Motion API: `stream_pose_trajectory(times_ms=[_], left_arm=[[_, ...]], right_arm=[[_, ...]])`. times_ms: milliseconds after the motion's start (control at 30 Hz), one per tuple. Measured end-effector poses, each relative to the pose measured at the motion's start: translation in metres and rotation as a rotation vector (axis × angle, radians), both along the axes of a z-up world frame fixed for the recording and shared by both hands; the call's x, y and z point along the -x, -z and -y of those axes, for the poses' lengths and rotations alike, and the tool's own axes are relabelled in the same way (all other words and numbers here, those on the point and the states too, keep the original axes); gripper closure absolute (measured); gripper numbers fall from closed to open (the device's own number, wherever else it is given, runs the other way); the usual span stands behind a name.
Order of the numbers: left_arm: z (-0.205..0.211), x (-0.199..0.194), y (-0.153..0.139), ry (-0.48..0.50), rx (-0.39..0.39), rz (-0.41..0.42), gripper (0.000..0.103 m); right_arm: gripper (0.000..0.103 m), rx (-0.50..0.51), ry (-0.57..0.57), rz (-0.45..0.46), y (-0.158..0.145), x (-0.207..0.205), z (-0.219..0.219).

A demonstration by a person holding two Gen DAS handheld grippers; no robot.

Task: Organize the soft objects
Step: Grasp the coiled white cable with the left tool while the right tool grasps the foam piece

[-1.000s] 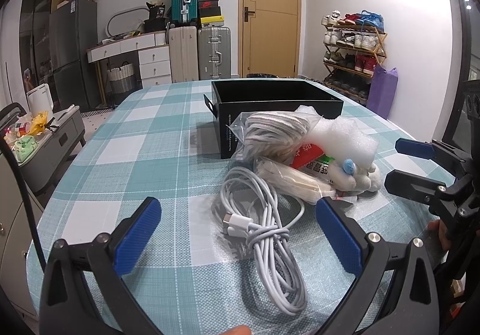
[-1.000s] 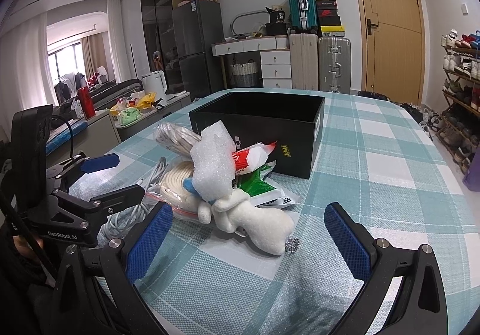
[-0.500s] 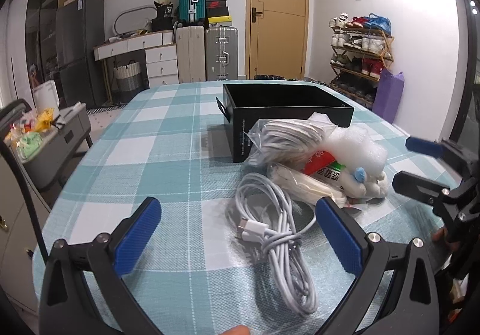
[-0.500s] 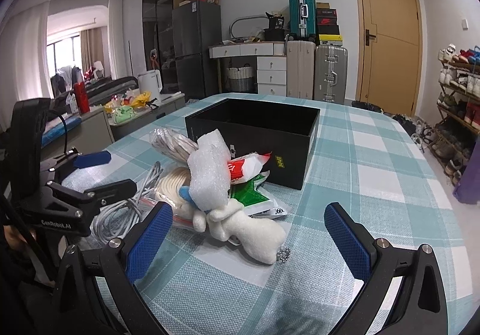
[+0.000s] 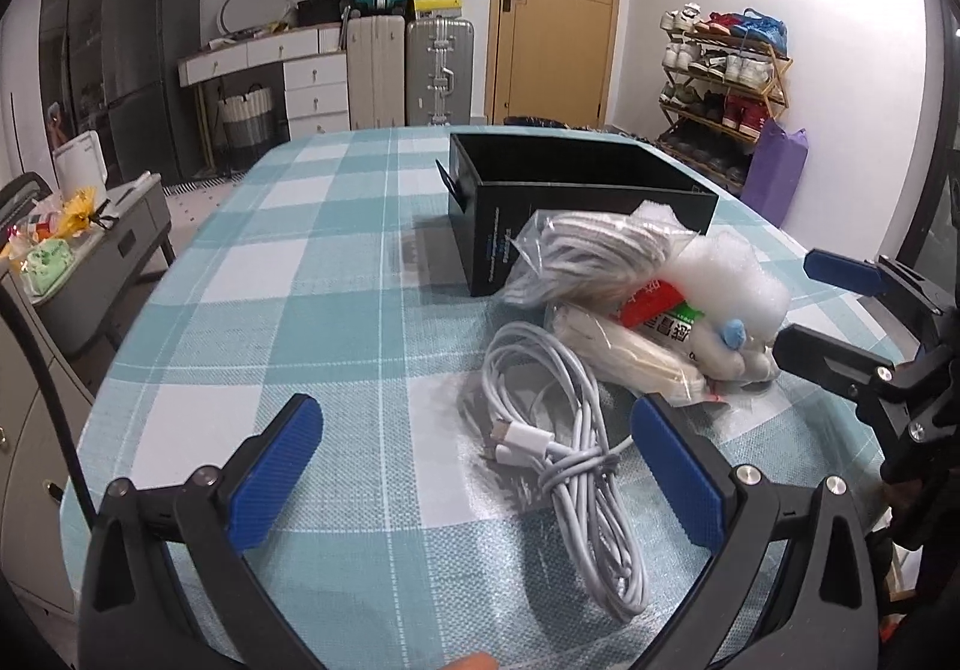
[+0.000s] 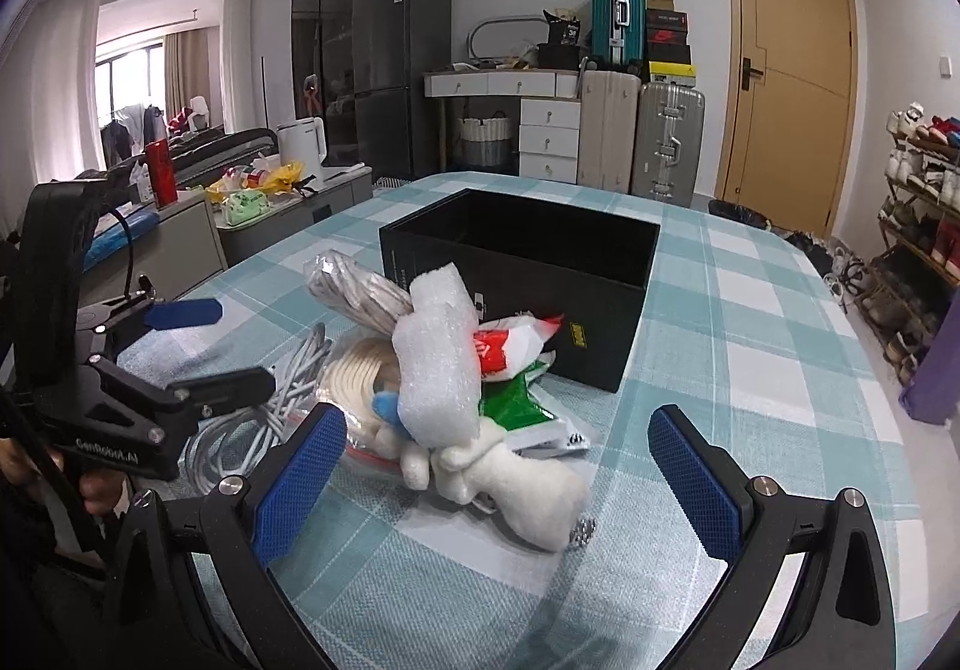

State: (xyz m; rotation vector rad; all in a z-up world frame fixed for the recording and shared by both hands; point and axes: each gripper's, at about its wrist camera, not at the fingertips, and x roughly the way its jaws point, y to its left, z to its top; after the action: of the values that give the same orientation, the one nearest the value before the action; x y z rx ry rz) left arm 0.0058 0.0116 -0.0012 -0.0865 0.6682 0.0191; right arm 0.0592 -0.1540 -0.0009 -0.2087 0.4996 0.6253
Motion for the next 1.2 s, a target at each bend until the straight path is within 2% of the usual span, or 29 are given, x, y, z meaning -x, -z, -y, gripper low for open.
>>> stream_pose_trajectory(times_ms=[233,333,367,467,533,600,700,933,967,1000,1033,1100,1200], left_arm=[[0.003,-0.003,0.003,0.006,0.002,-0.029,0.000],[0.006,-0.003,0.004,0.021,-0.003,-0.032,0.001],[0.007,-0.003,0.004,0.024,-0.009,-0.035,0.001],[0.007,-0.004,0.007,0.043,-0.006,-0.050,0.008],[0.008,-0.004,0.007,0.052,0.001,-0.052,0.011],[0.009,-0.004,0.007,0.067,0.005,-0.053,0.016],[0.009,-0.005,0.008,0.102,0.046,-0.068,0.029],[0.020,-0.005,0.011,0.138,0.038,-0.092,0.031],[0.021,-0.006,0.013,0.139,0.031,-0.098,0.033],[0.022,-0.006,0.015,0.138,0.025,-0.107,0.045],[0.023,-0.007,0.016,0.134,0.014,-0.116,0.048],[0.023,-0.007,0.015,0.136,0.015,-0.114,0.048],[0.021,-0.007,0.014,0.137,0.037,-0.111,0.051]], right_arm=[[0.003,0.008,-0.019,0.013,-0.003,-0.003,-0.011],[0.009,0.010,-0.026,0.010,-0.003,-0.006,-0.015],[0.014,0.007,-0.032,0.001,-0.002,-0.008,-0.015],[0.027,0.002,-0.056,-0.039,0.000,-0.016,-0.018],[0.029,-0.001,-0.056,-0.040,0.001,-0.018,-0.019],[0.037,-0.005,-0.065,-0.046,0.001,-0.019,-0.019],[0.038,-0.001,-0.074,-0.049,0.002,-0.019,-0.021],[0.038,-0.005,-0.074,-0.044,0.002,-0.018,-0.021],[0.038,-0.007,-0.076,-0.045,0.002,-0.018,-0.022],[0.039,-0.007,-0.077,-0.047,0.003,-0.018,-0.021],[0.039,-0.006,-0.080,-0.051,0.003,-0.018,-0.021],[0.046,-0.001,-0.089,-0.061,0.003,-0.018,-0.022],[0.051,-0.004,-0.097,-0.068,0.004,-0.018,-0.022]])
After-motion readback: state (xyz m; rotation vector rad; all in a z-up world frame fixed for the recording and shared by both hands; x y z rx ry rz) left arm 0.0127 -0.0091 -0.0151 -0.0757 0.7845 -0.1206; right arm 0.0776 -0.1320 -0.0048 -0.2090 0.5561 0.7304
